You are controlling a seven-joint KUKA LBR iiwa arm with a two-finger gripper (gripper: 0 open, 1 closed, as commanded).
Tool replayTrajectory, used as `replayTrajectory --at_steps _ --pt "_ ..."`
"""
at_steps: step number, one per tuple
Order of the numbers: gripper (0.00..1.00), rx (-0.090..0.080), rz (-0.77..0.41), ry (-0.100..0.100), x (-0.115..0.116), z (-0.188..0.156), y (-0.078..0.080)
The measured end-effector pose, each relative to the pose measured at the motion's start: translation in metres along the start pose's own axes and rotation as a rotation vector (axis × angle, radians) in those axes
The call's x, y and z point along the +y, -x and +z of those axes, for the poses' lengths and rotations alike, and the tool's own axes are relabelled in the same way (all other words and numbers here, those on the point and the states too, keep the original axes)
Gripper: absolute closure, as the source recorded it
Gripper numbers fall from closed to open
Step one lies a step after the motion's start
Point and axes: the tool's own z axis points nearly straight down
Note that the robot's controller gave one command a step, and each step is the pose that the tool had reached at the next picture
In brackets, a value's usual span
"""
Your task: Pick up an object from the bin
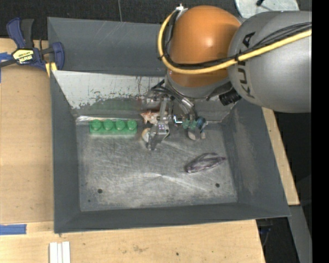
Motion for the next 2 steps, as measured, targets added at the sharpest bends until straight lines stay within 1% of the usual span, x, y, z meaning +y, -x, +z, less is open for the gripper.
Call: replayTrajectory --at_steps 1,2 --pt "0.00 -0.008 0.002 0.002 0.000 -0.005 0.002" --pt "0.00 -0.013 0.007 0.003 0.045 0.062 0.021"
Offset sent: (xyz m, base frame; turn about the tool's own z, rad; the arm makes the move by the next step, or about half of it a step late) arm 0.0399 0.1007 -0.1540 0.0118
